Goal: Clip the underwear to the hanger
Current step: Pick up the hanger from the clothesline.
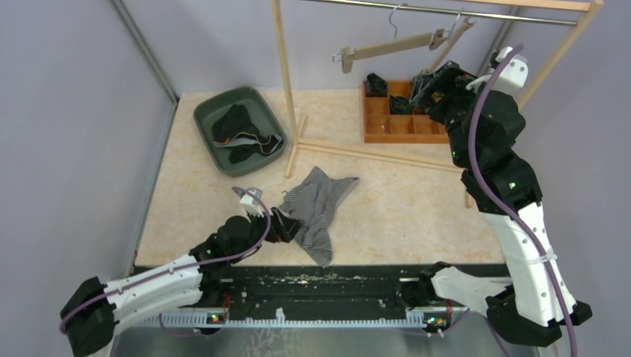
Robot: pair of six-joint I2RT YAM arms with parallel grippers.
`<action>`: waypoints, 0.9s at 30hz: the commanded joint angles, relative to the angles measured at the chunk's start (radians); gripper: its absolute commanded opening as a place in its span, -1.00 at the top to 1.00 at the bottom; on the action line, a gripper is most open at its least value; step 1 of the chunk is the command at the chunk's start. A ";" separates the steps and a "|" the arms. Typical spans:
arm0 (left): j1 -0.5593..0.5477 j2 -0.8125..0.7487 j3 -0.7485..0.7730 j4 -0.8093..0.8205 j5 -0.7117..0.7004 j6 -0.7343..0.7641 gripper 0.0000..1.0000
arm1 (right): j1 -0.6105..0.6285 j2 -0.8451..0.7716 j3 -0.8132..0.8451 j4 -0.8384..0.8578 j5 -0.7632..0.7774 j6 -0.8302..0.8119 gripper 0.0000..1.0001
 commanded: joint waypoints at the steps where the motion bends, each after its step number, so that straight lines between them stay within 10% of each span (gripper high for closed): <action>1: 0.002 0.004 -0.006 0.011 -0.003 -0.006 -0.99 | -0.005 0.000 0.029 0.002 0.013 -0.032 -0.67; 27: 0.002 -0.016 -0.003 -0.014 -0.012 -0.005 -0.99 | -0.016 0.099 0.148 -0.081 0.215 -0.194 -0.44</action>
